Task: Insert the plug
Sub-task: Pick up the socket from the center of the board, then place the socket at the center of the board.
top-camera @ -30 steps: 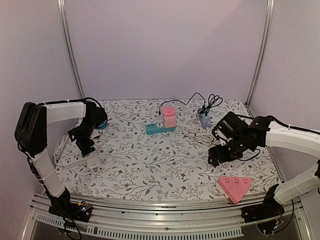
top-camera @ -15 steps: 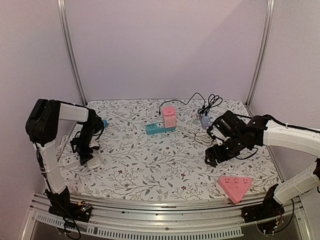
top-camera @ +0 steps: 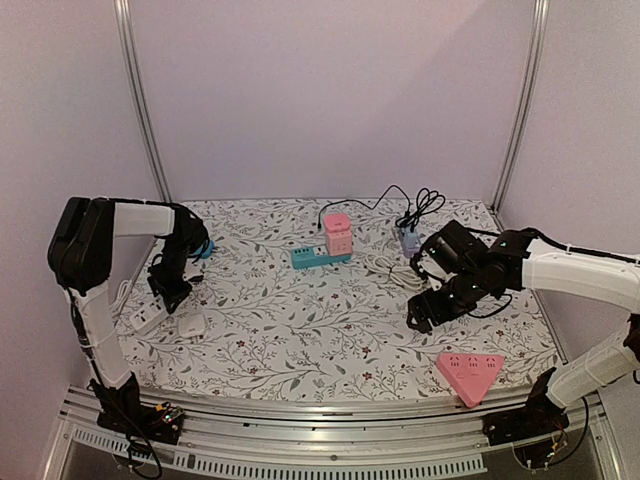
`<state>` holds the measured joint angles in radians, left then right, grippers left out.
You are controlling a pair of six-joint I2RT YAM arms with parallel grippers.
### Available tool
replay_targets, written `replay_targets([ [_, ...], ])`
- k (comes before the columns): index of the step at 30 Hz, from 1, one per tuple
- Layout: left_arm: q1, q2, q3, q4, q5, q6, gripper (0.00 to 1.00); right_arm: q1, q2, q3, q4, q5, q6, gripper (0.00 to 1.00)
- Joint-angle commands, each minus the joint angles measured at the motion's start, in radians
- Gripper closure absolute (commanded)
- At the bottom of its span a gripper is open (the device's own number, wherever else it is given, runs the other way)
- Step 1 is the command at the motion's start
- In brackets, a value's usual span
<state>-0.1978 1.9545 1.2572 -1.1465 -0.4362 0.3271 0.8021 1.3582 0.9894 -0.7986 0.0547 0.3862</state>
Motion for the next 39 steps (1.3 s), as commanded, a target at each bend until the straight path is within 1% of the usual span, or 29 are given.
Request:
replay_targets([
  [1,-0.036,-0.036,0.146,-0.040,-0.086,-0.159,1.00,-0.004,-0.005,0.024,0.006,-0.008,0.003,0.14],
  [4,-0.109,-0.064,0.256,-0.110,-0.041,-0.230,1.00,-0.004,-0.013,0.032,0.004,0.008,0.010,0.14],
  [7,-0.260,-0.098,0.323,-0.125,0.024,-0.232,1.00,-0.004,-0.015,0.046,0.003,0.032,0.022,0.14],
  [9,-0.383,-0.092,0.365,-0.120,0.098,-0.225,1.00,-0.005,-0.018,0.051,0.003,0.050,0.035,0.14],
  [13,-0.600,-0.019,0.451,-0.098,0.132,-0.213,1.00,-0.005,-0.031,0.052,0.000,0.090,0.064,0.14],
  [18,-0.781,0.115,0.551,-0.102,0.191,-0.185,1.00,-0.005,-0.057,0.054,-0.011,0.129,0.085,0.14],
  [21,-0.846,0.215,0.609,-0.112,0.224,-0.161,1.00,-0.004,-0.074,0.065,-0.050,0.216,0.105,0.14],
  [26,-0.895,0.384,0.736,-0.144,0.263,-0.147,1.00,-0.009,-0.133,0.077,-0.105,0.355,0.137,0.12],
  [31,-0.904,0.483,0.878,-0.167,0.287,-0.128,0.99,-0.014,-0.202,0.073,-0.112,0.381,0.141,0.11],
  [32,-0.904,0.492,0.898,-0.172,0.286,-0.125,0.96,-0.014,-0.207,0.073,-0.112,0.378,0.140,0.11],
  [33,-0.904,0.500,0.914,-0.171,0.289,-0.120,0.89,-0.014,-0.213,0.073,-0.112,0.374,0.140,0.11],
  [34,-0.904,0.507,0.926,-0.173,0.294,-0.111,0.78,-0.015,-0.218,0.073,-0.113,0.370,0.141,0.11],
  [35,-0.905,0.514,0.940,-0.181,0.296,-0.106,0.60,-0.014,-0.220,0.073,-0.112,0.370,0.140,0.12],
  [37,-0.907,0.522,0.960,-0.199,0.290,-0.113,0.20,-0.014,-0.221,0.075,-0.112,0.368,0.140,0.11],
  [38,-0.909,0.516,0.961,-0.206,0.292,-0.120,0.06,-0.014,-0.224,0.077,-0.112,0.363,0.140,0.10],
  [39,-0.910,0.496,0.948,-0.201,0.299,-0.121,0.01,-0.014,-0.226,0.079,-0.112,0.359,0.140,0.10],
])
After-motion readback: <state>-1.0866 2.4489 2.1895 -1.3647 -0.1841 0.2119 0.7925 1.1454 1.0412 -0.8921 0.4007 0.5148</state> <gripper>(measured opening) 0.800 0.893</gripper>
